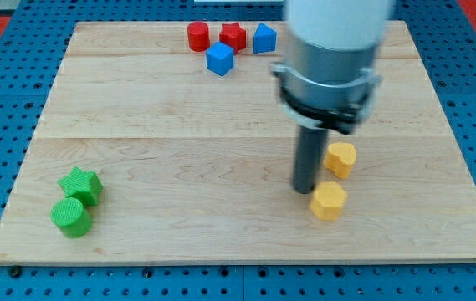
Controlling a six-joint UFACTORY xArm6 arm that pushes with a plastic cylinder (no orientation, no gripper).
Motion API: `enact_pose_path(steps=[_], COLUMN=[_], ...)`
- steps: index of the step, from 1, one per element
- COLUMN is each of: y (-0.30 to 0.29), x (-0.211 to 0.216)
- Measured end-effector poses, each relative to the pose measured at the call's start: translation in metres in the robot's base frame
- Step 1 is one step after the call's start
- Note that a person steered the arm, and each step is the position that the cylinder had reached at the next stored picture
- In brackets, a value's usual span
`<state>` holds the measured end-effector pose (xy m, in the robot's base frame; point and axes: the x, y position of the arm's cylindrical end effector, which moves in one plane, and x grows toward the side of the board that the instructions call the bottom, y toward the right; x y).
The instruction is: Place the yellow heart at the bottom left of the blue cube
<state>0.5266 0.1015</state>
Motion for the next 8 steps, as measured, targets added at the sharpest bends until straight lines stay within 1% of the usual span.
enact_pose_path(steps=[1,2,3,4,5,6,7,8], y=[0.042,0.054,0.040,0.017,-0.052,-0.064,-0.072,-0.072], x=[0.001,-0.028,-0.051,-0.111,-0.136,-0.104,-0.085,-0.087])
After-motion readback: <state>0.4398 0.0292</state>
